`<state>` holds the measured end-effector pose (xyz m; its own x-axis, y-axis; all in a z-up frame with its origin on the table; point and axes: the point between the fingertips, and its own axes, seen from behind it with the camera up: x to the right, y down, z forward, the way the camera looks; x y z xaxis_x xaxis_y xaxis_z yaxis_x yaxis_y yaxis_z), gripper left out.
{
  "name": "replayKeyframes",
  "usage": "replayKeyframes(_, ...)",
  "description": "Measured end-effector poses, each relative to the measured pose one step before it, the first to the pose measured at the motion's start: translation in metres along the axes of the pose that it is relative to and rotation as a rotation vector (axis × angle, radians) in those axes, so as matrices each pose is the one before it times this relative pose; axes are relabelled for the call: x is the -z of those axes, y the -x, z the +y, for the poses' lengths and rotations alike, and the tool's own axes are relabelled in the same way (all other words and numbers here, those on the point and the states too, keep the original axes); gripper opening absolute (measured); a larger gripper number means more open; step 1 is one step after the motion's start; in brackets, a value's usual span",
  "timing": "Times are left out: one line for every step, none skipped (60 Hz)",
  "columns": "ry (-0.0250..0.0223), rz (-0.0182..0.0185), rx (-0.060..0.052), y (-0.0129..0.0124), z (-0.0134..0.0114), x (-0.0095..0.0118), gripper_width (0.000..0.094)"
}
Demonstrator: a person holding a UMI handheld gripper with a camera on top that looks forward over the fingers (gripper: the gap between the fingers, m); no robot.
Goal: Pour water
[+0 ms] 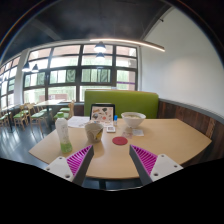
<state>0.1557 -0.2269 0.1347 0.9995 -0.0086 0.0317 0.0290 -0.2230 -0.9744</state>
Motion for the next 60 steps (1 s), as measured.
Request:
replayKeyframes(0.00127,-0.00152,-0.0024,0.00051,0.00039,-0.00005,0.082)
replayKeyframes(0.00167,-0.0014,-0.0014,0.00029,0.0006,0.00003,0.0822)
replayKeyframes(0.0017,-0.00081,-0.0011,0.00008,0.00058,0.0001,0.0823)
replayKeyframes(0.00096,-0.00084,-0.0006,-0.00011,0.00037,0.00007,0.0822)
replayKeyframes(0.00055,-0.00139,-0.0002,0.00001,0.00034,0.00009,0.0823)
replayKeyframes(0.00125,-0.00071,0.0005,-0.0004,0.00023,0.00022,0.082)
replayKeyframes(0.00209,-0.00018,0.0005,-0.00032,0.00036,0.00015,0.082)
replayKeyframes(0.0017,0.00003,0.0009,0.00002,0.00005,0.0,0.0821)
replayKeyframes(0.00063,-0.00004,0.0014,0.00085,0.00053,-0.00152,0.0821)
replayKeyframes(0.0021,-0.00279,-0.0001,-0.00124,0.00007,0.00154,0.082)
replayKeyframes(0.00296,-0.0022,-0.0007,0.00055,0.00045,-0.00028,0.0821)
replayKeyframes(0.00304,-0.001,-0.0013,0.00195,0.00061,-0.00136,0.082)
replayKeyframes(0.00339,-0.00348,-0.0033,0.00146,0.00088,0.00026,0.0818)
replayKeyframes(0.00299,-0.00779,-0.0035,0.00274,0.00098,-0.00023,0.082)
replayKeyframes(0.00399,-0.01057,-0.0026,0.00347,0.00119,-0.00058,0.0824)
replayKeyframes(0.00461,-0.01147,-0.0016,0.004,0.00086,-0.00151,0.0828)
replayKeyframes(0.00249,-0.01064,-0.0022,0.00391,0.00109,-0.00098,0.0827)
replayKeyframes(0.00203,-0.00945,-0.0018,0.00491,0.00174,0.00057,0.0826)
replayKeyframes(0.00205,-0.00887,-0.0014,0.00407,0.00126,-0.00153,0.0827)
replayKeyframes(0.00217,-0.00764,-0.0005,0.00272,0.00068,-0.0032,0.0827)
replayKeyframes(-0.00016,-0.00635,0.001,0.00228,0.00197,-0.00524,0.0827)
replayKeyframes(-0.00006,-0.00284,0.0014,0.00529,0.00022,0.00088,0.0827)
replayKeyframes(-0.00241,-0.00426,0.0012,0.00248,0.00155,-0.00512,0.0827)
replayKeyframes(-0.00094,-0.00271,0.0008,0.00218,-0.00127,-0.00307,0.0829)
replayKeyframes(-0.00301,-0.00026,0.0019,0.00812,0.00158,0.00074,0.0829)
replayKeyframes(-0.00459,-0.00298,0.0019,0.00434,0.00063,-0.00334,0.0828)
replayKeyframes(-0.00579,-0.00452,0.0024,0.00465,0.00052,-0.00411,0.0829)
replayKeyframes(-0.00353,-0.00605,0.0022,0.00527,0.00092,-0.00445,0.0831)
replayKeyframes(0.00065,-0.0081,0.0018,0.00325,-0.00045,-0.00443,0.0831)
replayKeyframes(-0.00082,-0.00754,0.0002,0.00545,0.00096,-0.00331,0.0828)
replayKeyframes(-0.00482,-0.00458,-0.0019,0.01193,0.00152,-0.00227,0.0829)
replayKeyframes(-0.00476,-0.00726,-0.004,0.0067,0.00078,-0.0041,0.0829)
replayKeyframes(-0.00478,-0.00898,-0.0041,0.0073,0.00063,-0.00394,0.083)
replayKeyframes(-0.00662,-0.01204,-0.0027,0.00818,0.00052,-0.00418,0.0828)
replayKeyframes(-0.00669,-0.01646,-0.0013,0.00293,-0.00051,-0.00594,0.083)
replayKeyframes(-0.00493,-0.01364,0.0002,0.00886,0.00101,-0.00442,0.0829)
replayKeyframes(-0.00276,-0.01177,0.0004,0.00764,0.00265,-0.00603,0.0829)
replayKeyframes(-0.00009,-0.00889,0.0001,0.00802,0.00208,-0.00432,0.0828)
replayKeyframes(0.00192,-0.00759,-0.0001,0.0078,0.00064,-0.00422,0.0831)
replayKeyframes(0.00454,-0.0053,0.0003,0.0082,0.00163,-0.00347,0.083)
replayKeyframes(0.00636,-0.0021,0.0007,0.01095,0.00362,-0.00286,0.0832)
replayKeyframes(0.00794,-0.00491,0.001,0.00633,0.00274,-0.00544,0.0828)
replayKeyframes(0.00569,-0.00497,0.0022,0.00594,0.00193,-0.00552,0.0826)
replayKeyframes(0.00381,-0.00507,0.0028,0.0054,0.00106,-0.00548,0.0826)
replayKeyframes(0.00348,-0.00605,0.0041,-0.00014,0.00093,-0.00935,0.0822)
replayKeyframes(0.00193,-0.00093,0.0047,0.00444,0.00007,-0.00563,0.0821)
replayKeyframes(-0.00173,0.00123,0.006,0.00432,-0.001,-0.00549,0.082)
replayKeyframes(-0.00422,0.00477,0.0079,0.00299,-0.00193,-0.0058,0.082)
replayKeyframes(-0.00203,0.00798,0.0093,0.00214,-0.00155,-0.00568,0.0821)
replayKeyframes(-0.00257,0.00933,0.0107,-0.00287,0.0015,-0.01249,0.082)
replayKeyframes(-0.00089,0.0136,0.0095,0.0057,-0.00392,-0.00053,0.082)
replayKeyframes(-0.00503,0.0109,0.0111,0.00167,-0.00288,-0.00516,0.0818)
replayKeyframes(-0.00557,0.01052,0.012,0.0012,-0.00305,-0.00588,0.0818)
replayKeyframes(-0.00252,0.01141,0.0115,0.00089,-0.00257,-0.0056,0.0819)
replayKeyframes(-0.00096,0.01027,0.0111,-0.00322,-0.00052,-0.00989,0.082)
replayKeyframes(-0.00064,0.00948,0.0085,0.00071,-0.00225,-0.00592,0.0819)
replayKeyframes(-0.00427,0.00443,0.0067,-0.004,-0.00323,-0.01013,0.0819)
replayKeyframes(-0.00671,0.00796,0.0063,0.00491,-0.00326,-0.00231,0.0819)
replayKeyframes(-0.00506,0.00788,0.0057,0.0013,-0.00253,-0.00553,0.0817)
replayKeyframes(0.00006,0.00864,0.0047,-0.00328,-0.00031,-0.00904,0.0812)
